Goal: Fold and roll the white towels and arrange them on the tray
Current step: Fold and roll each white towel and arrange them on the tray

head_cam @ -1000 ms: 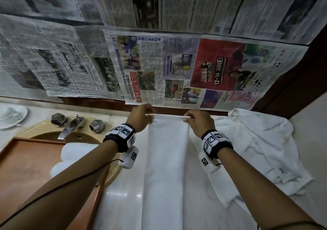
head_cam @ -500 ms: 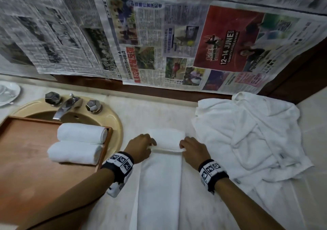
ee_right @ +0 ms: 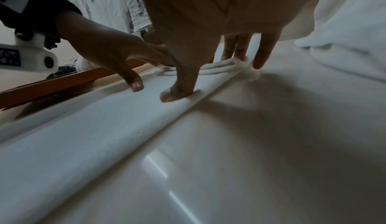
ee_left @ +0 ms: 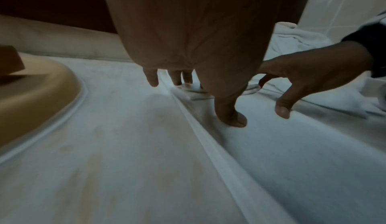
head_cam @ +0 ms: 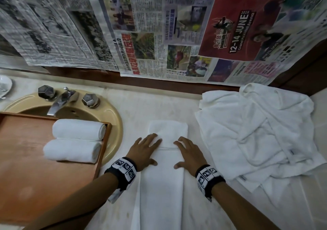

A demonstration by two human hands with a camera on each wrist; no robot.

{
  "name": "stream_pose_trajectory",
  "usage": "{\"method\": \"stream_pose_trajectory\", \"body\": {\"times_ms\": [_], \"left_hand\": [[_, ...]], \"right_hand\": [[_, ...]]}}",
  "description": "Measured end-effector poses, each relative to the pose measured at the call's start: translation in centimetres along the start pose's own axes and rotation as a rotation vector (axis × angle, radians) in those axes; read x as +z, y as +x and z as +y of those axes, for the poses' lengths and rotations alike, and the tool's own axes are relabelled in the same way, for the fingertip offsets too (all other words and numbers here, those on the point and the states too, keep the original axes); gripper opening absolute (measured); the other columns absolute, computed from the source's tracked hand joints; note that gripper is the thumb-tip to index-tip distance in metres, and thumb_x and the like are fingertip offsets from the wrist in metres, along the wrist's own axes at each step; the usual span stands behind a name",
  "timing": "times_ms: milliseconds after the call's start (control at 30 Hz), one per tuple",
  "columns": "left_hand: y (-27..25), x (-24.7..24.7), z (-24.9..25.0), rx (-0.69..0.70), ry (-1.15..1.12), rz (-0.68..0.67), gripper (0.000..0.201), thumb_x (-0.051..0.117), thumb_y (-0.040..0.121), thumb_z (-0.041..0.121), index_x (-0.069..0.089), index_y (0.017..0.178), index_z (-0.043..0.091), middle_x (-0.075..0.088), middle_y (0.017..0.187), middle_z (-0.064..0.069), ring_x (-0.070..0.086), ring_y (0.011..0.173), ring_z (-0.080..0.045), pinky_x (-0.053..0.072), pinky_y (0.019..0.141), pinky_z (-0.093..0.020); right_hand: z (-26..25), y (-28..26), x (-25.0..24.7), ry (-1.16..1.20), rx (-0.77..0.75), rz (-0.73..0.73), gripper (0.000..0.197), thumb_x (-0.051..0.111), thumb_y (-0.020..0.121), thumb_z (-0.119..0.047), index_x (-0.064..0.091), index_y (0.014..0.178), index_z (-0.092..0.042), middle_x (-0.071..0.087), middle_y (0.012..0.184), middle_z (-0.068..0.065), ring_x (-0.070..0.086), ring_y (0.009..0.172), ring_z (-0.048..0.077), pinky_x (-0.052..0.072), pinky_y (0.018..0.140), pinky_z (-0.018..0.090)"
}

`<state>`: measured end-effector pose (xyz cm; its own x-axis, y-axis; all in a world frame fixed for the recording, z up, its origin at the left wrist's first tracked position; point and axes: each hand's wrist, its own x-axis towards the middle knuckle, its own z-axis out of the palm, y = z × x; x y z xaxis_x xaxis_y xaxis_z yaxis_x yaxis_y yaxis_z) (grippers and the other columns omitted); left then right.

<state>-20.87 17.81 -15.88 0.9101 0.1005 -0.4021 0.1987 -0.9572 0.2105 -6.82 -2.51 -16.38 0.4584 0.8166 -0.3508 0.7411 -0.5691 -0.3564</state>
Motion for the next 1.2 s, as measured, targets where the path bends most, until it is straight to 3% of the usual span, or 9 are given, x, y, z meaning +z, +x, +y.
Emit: {"method": "stream_pose_trajectory", "body": {"times_ms": [233,500,567,667,733,867,1033,1133,1200], "left_hand": [[6.6,-3.9,-3.8,-0.005,-0.012,-0.053,0.098,0.061,0.086,0.058,-0.002,0.156,0.035,-0.009,0.165,0.002,-0.002,0.151,-0.015,0.006,0.121,-0.044],[12.6,-7.6,-6.4,-0.053,0.015,-0.088,0.097,0.061,0.087,0.057,-0.002,0.157,0.032,-0.009,0.165,0.001,-0.004,0.151,-0.016,0.006,0.121,-0.048],[12.0,-7.3,-5.6,-0.071,-0.01,-0.041,0.092,0.06,0.091,0.049,-0.001,0.157,0.029,-0.009,0.165,0.0,-0.007,0.151,-0.018,0.003,0.121,-0.048],[9.1,-4.6,-3.2,-0.072,-0.114,0.219,0.074,0.051,0.099,0.029,0.007,0.158,0.022,-0.002,0.165,-0.005,-0.003,0.152,-0.02,0.007,0.122,-0.048],[7.2,-2.3,-1.8,-0.063,-0.193,0.314,0.061,0.039,0.103,0.028,0.012,0.157,0.018,0.003,0.165,-0.006,0.0,0.152,-0.022,0.008,0.122,-0.047],[6.4,0.9,-1.2,-0.027,-0.152,0.229,0.058,0.022,0.107,0.04,-0.001,0.158,0.025,-0.013,0.164,0.003,-0.013,0.15,-0.016,-0.001,0.123,-0.045],[5.8,1.4,-2.6,-0.028,-0.07,0.192,0.06,0.012,0.104,0.053,-0.012,0.155,0.033,-0.02,0.162,0.01,-0.018,0.149,-0.011,-0.008,0.121,-0.045],[4.6,1.5,-2.8,-0.068,-0.054,0.189,0.06,0.009,0.103,0.054,-0.011,0.155,0.032,-0.02,0.162,0.009,-0.018,0.149,-0.012,-0.006,0.121,-0.048],[4.4,1.2,-2.3,-0.092,-0.057,0.179,0.061,0.009,0.103,0.052,-0.009,0.156,0.028,-0.019,0.163,0.006,-0.018,0.149,-0.014,-0.006,0.122,-0.047]], "right_hand": [[1.3,6.5,-3.6,-0.013,0.027,-0.025,0.094,0.074,0.082,-0.04,0.019,0.155,-0.019,0.004,0.163,0.002,0.008,0.148,0.019,0.02,0.117,0.035],[1.5,13.0,-7.4,-0.05,0.12,-0.04,0.088,0.074,0.085,-0.028,0.02,0.154,-0.019,0.005,0.163,0.0,0.022,0.144,0.026,0.026,0.115,0.034],[0.5,12.5,-7.4,-0.086,0.103,-0.005,0.084,0.07,0.088,-0.019,0.018,0.154,-0.015,0.003,0.163,0.006,0.015,0.147,0.027,0.022,0.117,0.036],[-1.5,9.9,-5.0,-0.092,0.045,0.206,0.072,0.06,0.091,-0.007,0.022,0.153,-0.007,0.008,0.162,0.015,0.017,0.147,0.032,0.025,0.118,0.04],[-2.4,8.0,-2.5,-0.042,0.046,0.273,0.063,0.056,0.095,-0.01,0.027,0.151,-0.004,0.014,0.161,0.017,0.021,0.147,0.034,0.027,0.118,0.044],[-2.1,6.3,1.1,-0.097,0.02,0.133,0.06,0.034,0.104,-0.033,0.015,0.156,-0.011,0.001,0.163,0.013,0.006,0.15,0.031,0.02,0.119,0.048],[-0.6,5.8,1.1,-0.201,0.057,0.036,0.072,0.002,0.094,-0.058,-0.005,0.156,-0.023,-0.015,0.163,0.001,-0.011,0.15,0.018,0.001,0.12,0.046],[-0.7,5.3,0.4,-0.219,0.144,-0.007,0.077,-0.008,0.09,-0.059,-0.01,0.155,-0.016,-0.022,0.16,0.003,-0.015,0.15,0.022,-0.005,0.122,0.043],[-1.5,5.4,-0.2,-0.211,0.193,-0.007,0.069,0.004,0.101,-0.051,-0.006,0.155,-0.008,-0.019,0.161,0.009,-0.013,0.15,0.025,-0.005,0.122,0.042]]}}
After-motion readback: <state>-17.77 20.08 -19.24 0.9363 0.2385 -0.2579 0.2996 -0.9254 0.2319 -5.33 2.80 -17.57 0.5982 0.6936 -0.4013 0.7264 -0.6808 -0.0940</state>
